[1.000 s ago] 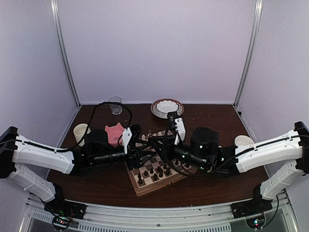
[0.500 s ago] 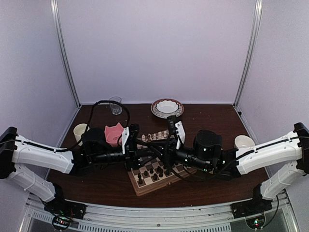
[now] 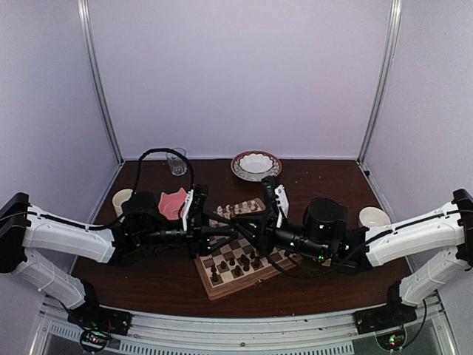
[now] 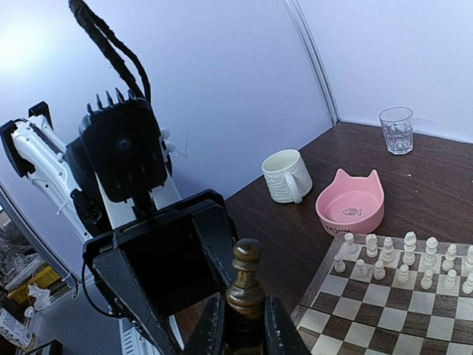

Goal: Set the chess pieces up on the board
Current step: Pass from the right arm to the left

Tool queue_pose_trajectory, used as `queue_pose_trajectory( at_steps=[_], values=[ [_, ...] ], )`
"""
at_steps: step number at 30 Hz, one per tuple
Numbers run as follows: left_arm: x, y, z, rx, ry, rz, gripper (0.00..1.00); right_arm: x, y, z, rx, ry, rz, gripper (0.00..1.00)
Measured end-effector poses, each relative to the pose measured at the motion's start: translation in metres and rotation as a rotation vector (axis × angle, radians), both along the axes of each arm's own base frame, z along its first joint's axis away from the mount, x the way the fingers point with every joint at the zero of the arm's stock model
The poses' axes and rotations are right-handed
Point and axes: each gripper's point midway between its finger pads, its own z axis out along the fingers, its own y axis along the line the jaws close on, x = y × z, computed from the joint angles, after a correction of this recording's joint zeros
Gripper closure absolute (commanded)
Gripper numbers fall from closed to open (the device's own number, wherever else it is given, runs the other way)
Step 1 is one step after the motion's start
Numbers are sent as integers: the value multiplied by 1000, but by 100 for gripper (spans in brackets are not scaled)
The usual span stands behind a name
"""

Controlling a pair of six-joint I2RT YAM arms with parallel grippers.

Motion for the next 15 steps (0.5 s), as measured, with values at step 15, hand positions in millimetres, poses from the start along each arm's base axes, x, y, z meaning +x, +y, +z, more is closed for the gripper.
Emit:
queue_pose_trajectory(
  at_steps=[15],
  values=[
    [0, -9, -7, 23, 27, -31, 63, -9, 5, 7, 49, -2, 78, 97]
  ],
)
